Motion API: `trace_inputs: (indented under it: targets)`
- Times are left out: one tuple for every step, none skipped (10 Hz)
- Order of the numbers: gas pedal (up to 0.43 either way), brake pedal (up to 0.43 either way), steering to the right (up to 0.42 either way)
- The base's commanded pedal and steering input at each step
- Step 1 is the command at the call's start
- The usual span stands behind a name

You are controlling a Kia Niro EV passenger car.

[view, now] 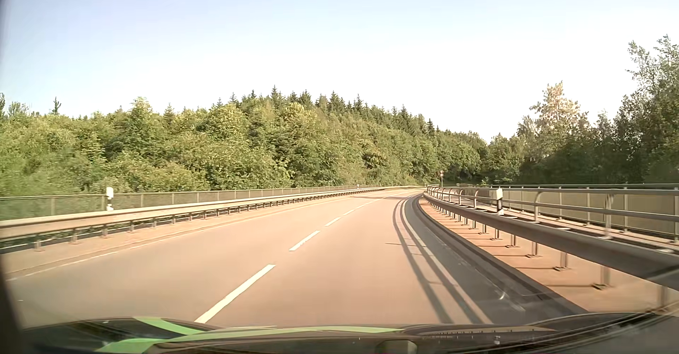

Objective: Follow the waypoints while adhering to traffic rules and regulations

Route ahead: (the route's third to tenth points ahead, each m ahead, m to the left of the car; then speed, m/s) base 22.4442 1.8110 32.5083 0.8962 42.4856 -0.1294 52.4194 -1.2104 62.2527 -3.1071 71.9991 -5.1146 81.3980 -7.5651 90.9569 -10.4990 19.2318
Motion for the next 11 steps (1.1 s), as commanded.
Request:
trace_inputs:
  targets:
    - [0.169, 0.0, 0.019]
    - [0.157, 0.0, 0.019]
    - [0.157, 0.0, 0.019]
    - [0.157, 0.0, 0.019]
    - [0.157, 0.0, 0.019]
    - [0.169, 0.0, 0.019]
    - [0.189, 0.0, 0.019]
    - [0.189, 0.0, 0.019]
    - [0.189, 0.0, 0.019]
    - [0.197, 0.0, 0.019]
    - [0.197, 0.0, 0.019]
